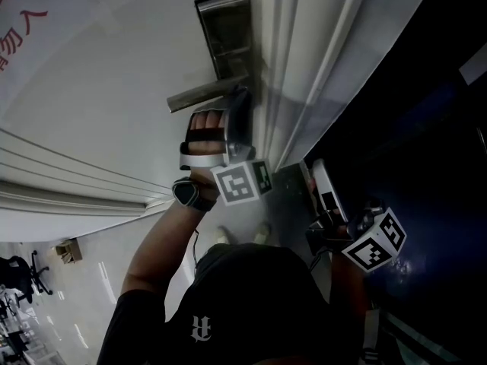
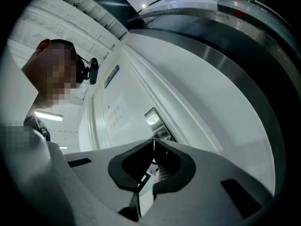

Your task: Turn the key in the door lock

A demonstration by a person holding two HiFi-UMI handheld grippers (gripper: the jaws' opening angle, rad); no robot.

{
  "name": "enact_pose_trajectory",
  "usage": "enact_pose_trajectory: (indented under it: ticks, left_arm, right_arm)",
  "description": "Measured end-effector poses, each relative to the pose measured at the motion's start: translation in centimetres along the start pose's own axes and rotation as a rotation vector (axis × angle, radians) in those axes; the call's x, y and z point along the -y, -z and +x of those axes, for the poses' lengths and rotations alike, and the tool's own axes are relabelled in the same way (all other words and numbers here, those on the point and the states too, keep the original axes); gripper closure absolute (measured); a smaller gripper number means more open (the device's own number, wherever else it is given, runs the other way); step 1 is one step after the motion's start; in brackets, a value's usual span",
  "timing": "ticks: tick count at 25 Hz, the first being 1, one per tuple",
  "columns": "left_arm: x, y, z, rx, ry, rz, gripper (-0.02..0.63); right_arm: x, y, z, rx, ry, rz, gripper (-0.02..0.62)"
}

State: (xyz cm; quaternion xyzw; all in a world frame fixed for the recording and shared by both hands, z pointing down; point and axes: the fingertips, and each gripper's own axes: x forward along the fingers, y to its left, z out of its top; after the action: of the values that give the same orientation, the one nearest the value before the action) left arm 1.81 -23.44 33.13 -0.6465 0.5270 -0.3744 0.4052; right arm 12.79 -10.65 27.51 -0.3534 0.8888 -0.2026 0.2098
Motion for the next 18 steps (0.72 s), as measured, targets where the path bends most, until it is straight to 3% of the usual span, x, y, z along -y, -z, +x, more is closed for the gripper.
enact_pose_trajectory:
  ticks: [9, 13, 18]
  left_arm:
    - [0.34, 0.09, 0.03, -0.037, 0.019, 0.363, 0.592]
    - [0.40, 0.05, 0.02, -0.021, 0.025, 0.429, 0.592]
    - [0.33, 0.04, 0.02, -0.003, 0.025, 0.445, 0.592]
  right_arm:
    - [-0.16, 0.20, 0.25, -0.003, -0.005, 0.001, 0.580]
    - [-0.36, 0.25, 0.60, -0.006, -0.013, 0.000, 0.580]
    - [-0.40, 0.40, 0.86, -0.013, -0.013, -0.003, 0.580]
